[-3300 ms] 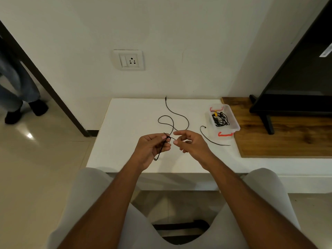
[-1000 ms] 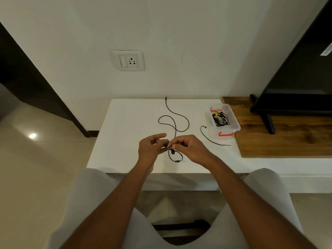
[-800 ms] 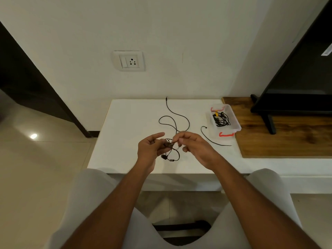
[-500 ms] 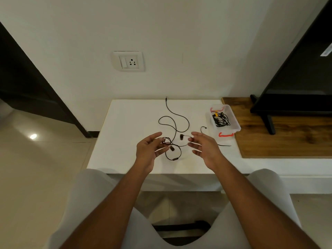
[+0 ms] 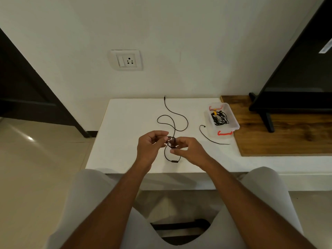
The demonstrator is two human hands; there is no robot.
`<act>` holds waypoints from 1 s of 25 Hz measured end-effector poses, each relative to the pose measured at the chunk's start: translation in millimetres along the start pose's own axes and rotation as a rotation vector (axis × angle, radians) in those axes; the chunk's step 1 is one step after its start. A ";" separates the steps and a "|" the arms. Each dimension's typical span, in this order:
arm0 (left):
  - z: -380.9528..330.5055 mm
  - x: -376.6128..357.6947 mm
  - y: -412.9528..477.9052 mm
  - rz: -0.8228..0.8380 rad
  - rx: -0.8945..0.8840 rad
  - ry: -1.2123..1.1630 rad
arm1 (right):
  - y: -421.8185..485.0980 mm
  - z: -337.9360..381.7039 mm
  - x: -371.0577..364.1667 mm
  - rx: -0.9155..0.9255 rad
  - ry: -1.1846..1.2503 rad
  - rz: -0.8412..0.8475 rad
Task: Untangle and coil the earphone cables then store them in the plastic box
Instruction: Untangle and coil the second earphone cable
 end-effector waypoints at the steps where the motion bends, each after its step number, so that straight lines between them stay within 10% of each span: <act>1: -1.7 2.1 -0.4 -0.021 -0.011 -0.004 | 1.6 -3.3 -0.5 -0.010 -0.026 -0.028; 25: -6.6 0.8 -0.1 0.048 0.059 0.235 | -2.4 11.1 12.3 0.119 0.115 -0.218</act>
Point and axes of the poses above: each hand's wrist, its own y-axis towards the middle knuckle, its own x-axis out of the back of the hand, z = x × y, the point moved 7 cm from there along y, towards the middle knuckle, and after that the axes turned 11 degrees about z, right-handed, at the moved point
